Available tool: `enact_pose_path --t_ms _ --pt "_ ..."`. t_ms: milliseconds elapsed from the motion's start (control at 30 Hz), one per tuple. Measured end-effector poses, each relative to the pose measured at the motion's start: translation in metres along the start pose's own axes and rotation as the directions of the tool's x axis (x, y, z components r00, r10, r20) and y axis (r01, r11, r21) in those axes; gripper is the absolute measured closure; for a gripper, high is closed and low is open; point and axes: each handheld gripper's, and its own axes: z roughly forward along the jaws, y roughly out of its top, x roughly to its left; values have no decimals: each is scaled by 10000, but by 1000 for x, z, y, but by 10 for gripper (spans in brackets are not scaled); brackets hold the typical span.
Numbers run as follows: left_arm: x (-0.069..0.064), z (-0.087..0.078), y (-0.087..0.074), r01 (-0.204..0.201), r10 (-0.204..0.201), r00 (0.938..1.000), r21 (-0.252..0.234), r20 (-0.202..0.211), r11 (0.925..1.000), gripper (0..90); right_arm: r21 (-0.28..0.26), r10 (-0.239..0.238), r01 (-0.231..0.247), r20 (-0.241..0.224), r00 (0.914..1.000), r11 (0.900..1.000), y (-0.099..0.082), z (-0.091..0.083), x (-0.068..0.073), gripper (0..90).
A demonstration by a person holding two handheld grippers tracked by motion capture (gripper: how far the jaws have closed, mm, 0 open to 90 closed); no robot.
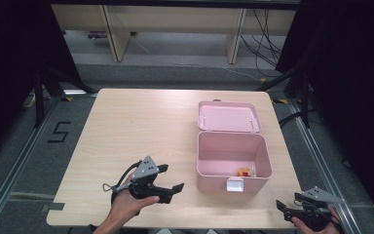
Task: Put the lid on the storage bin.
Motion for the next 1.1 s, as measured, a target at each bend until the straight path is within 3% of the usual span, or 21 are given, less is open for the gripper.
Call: enact_pose_path --t_ms 167,233,267,500,667,700,767,800,833,900,933,967,1033,1100 --pt "1 11 16 221 -220 9997 -32 132 9998 174 4 -42 42 -32 10000 10000 0 1 -1 238" --pt "2 14 22 314 -315 9994 10 175 9995 178 175 449 -446 -168 9988 9989 -1 0 2 239" --pt "2 16 24 287 -286 9992 -13 283 9996 197 64 186 -185 -159 9997 9998 -1 1 0 239" --pt "2 30 37 -26 25 9995 28 299 10000 272 76 118 -116 -177 9998 9999 -1 1 -1 239" --pt "5 38 41 21 -22 10000 199 96 9998 287 160 188 -184 -209 9996 9997 -1 1 -1 238" --pt "6 40 42 53 -55 10000 251 77 9997 298 134 10 -8 -140 9999 9999 -1 2 -1 238" --pt "8 43 42 143 -143 9999 316 -2 9994 302 57 142 -141 -225 9996 9999 -1 2 0 239" --pt "10 46 42 161 -164 9998 269 131 9995 307 246 475 -469 -219 9986 9986 -2 1 2 239" --pt "10 49 43 159 -163 9998 316 97 9994 337 51 -22 23 -99 9999 10000 -1 2 -2 239" --pt "11 52 43 215 -222 9996 318 200 9993 341 14 -67 67 -85 9999 10000 -1 2 -3 238" --pt "10 53 44 176 -181 9997 355 149 9992 351 126 307 -304 -189 9994 9995 -1 2 0 239" --pt "10 55 44 186 -197 9994 387 272 9991 370 -109 -197 195 -178 9996 9997 0 3 -4 238" --pt "8 59 44 162 -182 9992 569 345 9983 389 174 431 -428 -188 9989 9989 0 3 -1 239" --pt "7 60 43 125 -151 9990 611 421 9981 417 195 477 -473 -214 9986 9987 1 2 0 238"
